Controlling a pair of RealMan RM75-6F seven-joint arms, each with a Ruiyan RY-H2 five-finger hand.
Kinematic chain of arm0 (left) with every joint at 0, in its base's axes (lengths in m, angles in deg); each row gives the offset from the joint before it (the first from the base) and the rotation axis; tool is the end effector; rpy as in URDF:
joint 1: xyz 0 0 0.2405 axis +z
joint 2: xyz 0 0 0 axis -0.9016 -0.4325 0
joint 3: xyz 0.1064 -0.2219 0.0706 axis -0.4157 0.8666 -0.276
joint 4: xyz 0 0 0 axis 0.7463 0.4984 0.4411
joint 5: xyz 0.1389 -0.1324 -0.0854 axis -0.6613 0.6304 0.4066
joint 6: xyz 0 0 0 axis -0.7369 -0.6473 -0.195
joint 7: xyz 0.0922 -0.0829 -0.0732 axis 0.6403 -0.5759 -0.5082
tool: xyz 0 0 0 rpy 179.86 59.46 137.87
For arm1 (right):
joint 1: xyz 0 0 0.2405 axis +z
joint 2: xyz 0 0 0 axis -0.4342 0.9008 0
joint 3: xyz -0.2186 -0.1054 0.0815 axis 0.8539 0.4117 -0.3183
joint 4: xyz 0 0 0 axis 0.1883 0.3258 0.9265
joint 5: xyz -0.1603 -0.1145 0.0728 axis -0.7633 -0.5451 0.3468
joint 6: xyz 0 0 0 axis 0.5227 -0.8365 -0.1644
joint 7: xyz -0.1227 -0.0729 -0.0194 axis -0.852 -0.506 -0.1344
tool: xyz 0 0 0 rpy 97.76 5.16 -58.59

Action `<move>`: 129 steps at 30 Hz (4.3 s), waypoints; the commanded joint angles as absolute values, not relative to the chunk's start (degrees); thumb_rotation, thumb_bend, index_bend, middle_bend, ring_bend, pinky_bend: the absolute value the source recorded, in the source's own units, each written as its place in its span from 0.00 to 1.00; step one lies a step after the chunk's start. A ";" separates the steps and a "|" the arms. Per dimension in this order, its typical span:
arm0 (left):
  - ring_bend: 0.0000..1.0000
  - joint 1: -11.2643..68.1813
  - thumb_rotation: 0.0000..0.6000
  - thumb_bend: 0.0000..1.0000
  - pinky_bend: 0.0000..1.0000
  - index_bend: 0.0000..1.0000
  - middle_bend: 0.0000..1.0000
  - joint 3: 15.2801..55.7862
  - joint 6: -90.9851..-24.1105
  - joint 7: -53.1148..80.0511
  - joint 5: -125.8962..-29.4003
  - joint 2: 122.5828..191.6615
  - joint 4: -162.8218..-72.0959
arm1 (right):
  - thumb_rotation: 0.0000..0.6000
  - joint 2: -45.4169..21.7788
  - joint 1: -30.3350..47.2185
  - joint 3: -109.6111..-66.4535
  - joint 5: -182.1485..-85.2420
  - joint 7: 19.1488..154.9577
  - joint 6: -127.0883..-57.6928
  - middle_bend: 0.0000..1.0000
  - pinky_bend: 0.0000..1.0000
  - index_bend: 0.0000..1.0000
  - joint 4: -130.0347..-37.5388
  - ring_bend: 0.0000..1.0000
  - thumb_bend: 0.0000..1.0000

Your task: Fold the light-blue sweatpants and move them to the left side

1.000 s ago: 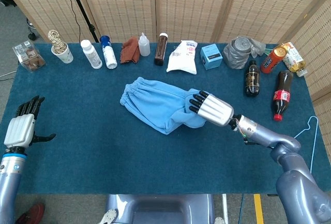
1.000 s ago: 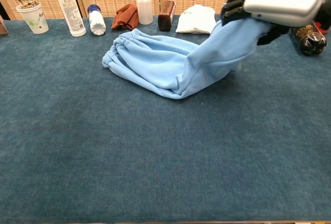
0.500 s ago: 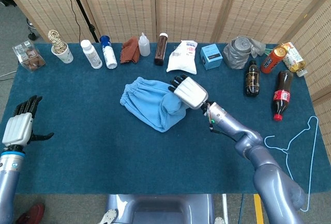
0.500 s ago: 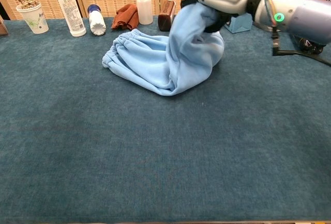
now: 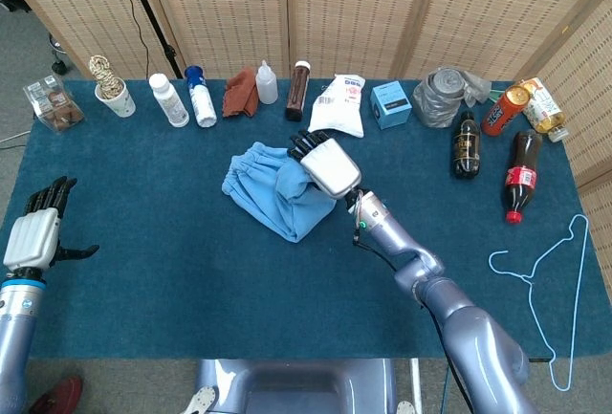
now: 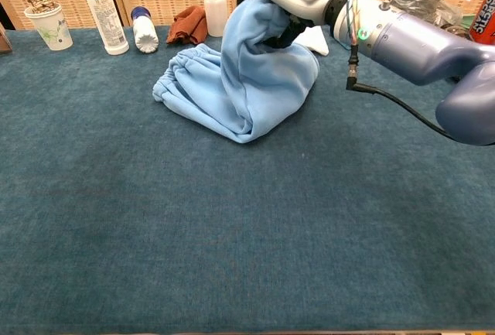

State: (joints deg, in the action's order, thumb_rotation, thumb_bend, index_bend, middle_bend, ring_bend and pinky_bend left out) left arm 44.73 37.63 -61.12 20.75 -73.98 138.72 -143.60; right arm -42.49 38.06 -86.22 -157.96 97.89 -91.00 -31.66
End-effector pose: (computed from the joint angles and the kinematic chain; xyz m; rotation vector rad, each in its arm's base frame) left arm -0.2902 0.2727 0.1389 -1.2666 -1.1676 -0.8054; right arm -0.0671 -0.4553 -0.0401 1.8989 -0.3252 1.2154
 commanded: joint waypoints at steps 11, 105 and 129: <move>0.00 45.05 1.00 0.00 0.00 0.00 0.00 37.60 -61.41 19.62 -74.98 138.61 -143.42 | 1.00 -41.21 37.17 -95.73 -148.44 86.11 -91.31 0.00 0.00 0.00 -43.34 0.00 0.00; 0.00 7.06 1.00 0.01 0.00 0.00 0.00 36.87 -34.76 21.11 -90.00 179.59 -87.72 | 1.00 4.57 -7.42 -81.28 -160.40 114.44 -109.25 0.00 0.00 0.00 -83.17 0.00 0.00; 0.67 7.45 1.00 0.72 0.66 0.69 0.62 37.27 -42.14 27.21 -91.52 187.39 -77.15 | 1.00 5.94 -7.98 -81.38 -162.28 117.45 -110.38 0.00 0.00 0.00 -84.48 0.00 0.00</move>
State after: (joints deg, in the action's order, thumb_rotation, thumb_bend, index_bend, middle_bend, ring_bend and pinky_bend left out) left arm 7.18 37.30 -41.59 26.86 -91.38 187.34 -76.99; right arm 5.91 -7.96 -81.39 -162.23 117.40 -110.34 -84.43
